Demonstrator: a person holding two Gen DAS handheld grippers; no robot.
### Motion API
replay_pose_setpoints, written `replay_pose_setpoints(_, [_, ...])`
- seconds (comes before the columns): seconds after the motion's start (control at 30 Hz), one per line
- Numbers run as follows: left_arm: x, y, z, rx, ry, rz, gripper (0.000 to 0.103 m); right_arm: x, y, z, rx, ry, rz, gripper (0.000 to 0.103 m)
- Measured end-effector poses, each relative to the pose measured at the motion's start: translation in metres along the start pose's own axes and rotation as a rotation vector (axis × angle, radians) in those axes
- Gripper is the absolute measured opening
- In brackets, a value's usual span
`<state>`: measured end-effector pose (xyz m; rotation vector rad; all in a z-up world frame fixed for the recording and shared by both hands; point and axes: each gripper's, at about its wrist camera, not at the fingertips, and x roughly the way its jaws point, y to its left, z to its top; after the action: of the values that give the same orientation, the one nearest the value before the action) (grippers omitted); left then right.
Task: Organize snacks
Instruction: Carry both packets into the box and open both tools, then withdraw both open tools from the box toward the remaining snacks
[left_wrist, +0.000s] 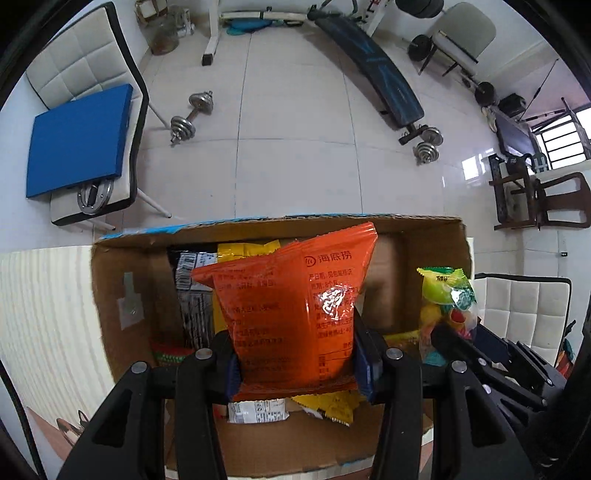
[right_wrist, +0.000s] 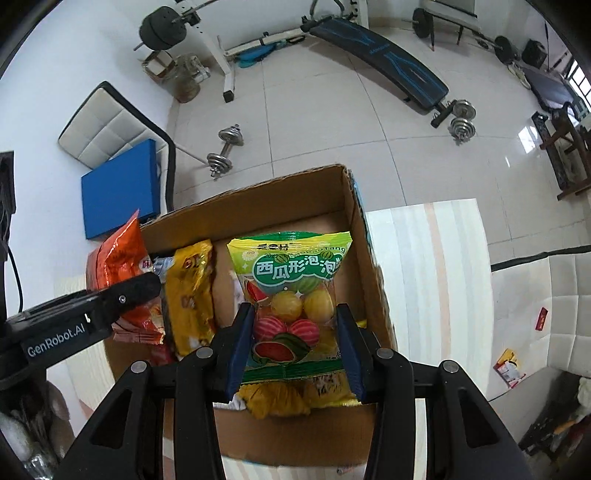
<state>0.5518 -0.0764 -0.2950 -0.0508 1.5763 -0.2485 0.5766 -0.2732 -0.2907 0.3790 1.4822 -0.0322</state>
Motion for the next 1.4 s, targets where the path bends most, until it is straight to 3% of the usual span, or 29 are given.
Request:
replay_pose_setpoints(0.03, [0.003, -0.001, 0.001, -0.002, 0.012, 0.001, 0.045, 0.004, -0.002, 0.003, 0.004, 0.008, 0.003, 0.048])
replay_pose_setpoints(0.1, [0.010, -0.002, 0.004, -0.007, 0.044, -0.009, 0.046, 0.009, -0.006, 0.008, 0.017, 0.019, -0.002, 0.059])
replay_pose_setpoints(0.13, [0.012, -0.002, 0.005, -0.012, 0.054, -0.016, 0.050, 0.010, -0.008, 0.009, 0.018, 0.020, -0.008, 0.078])
replay_pose_setpoints(0.17, [0.013, -0.001, 0.006, -0.016, 0.060, -0.022, 0.064, 0.011, -0.008, 0.009, 0.013, 0.022, -0.016, 0.089])
replay_pose_setpoints(0.2, [0.014, 0.000, 0.006, -0.021, 0.063, -0.020, 0.077, 0.011, -0.008, 0.010, 0.008, 0.023, -0.021, 0.089])
replay_pose_setpoints(0.27, [0.012, -0.001, 0.007, -0.017, 0.044, -0.005, 0.086, 0.010, -0.007, 0.009, 0.000, 0.027, -0.029, 0.089])
replay_pose_setpoints(0.57, [0.005, 0.002, -0.007, -0.005, 0.036, 0.018, 0.087, 0.007, -0.001, -0.005, -0.060, 0.052, -0.091, 0.091])
replay_pose_setpoints(0.87, [-0.009, 0.014, -0.045, -0.019, -0.045, 0.065, 0.087, 0.003, 0.007, -0.038, -0.109, 0.043, -0.102, 0.093])
replay_pose_setpoints(1.1, [-0.023, 0.027, -0.078, -0.029, -0.123, 0.128, 0.087, -0.003, 0.006, -0.069, -0.105, -0.002, -0.104, 0.096])
replay_pose_setpoints(1.4, [-0.054, 0.030, -0.123, -0.041, -0.250, 0.162, 0.087, -0.036, 0.015, -0.115, -0.126, -0.130, -0.125, 0.096])
